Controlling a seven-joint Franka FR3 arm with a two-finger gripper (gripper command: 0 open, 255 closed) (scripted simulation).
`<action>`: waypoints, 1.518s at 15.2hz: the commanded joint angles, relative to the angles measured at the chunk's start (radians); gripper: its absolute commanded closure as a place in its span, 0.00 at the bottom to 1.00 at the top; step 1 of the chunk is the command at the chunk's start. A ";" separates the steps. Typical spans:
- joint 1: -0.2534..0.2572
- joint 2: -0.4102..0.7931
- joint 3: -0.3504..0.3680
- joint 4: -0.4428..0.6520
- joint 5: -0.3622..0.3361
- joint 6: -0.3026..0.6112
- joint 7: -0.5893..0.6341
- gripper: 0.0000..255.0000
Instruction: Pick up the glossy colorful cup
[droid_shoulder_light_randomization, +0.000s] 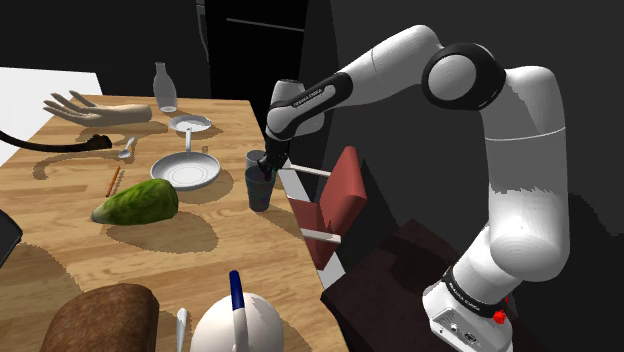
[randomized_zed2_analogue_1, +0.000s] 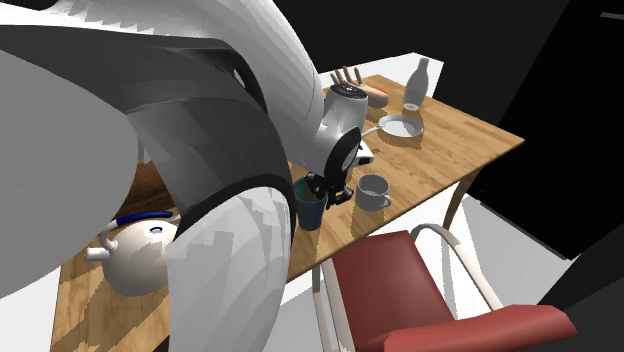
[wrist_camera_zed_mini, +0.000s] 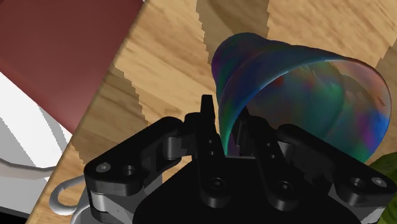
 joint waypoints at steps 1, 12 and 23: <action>0.000 0.001 0.000 0.000 0.000 0.000 0.000 1.00; -0.002 -0.044 0.001 0.005 0.001 -0.048 0.004 1.00; -0.004 -0.119 0.003 0.033 0.002 -0.152 0.013 1.00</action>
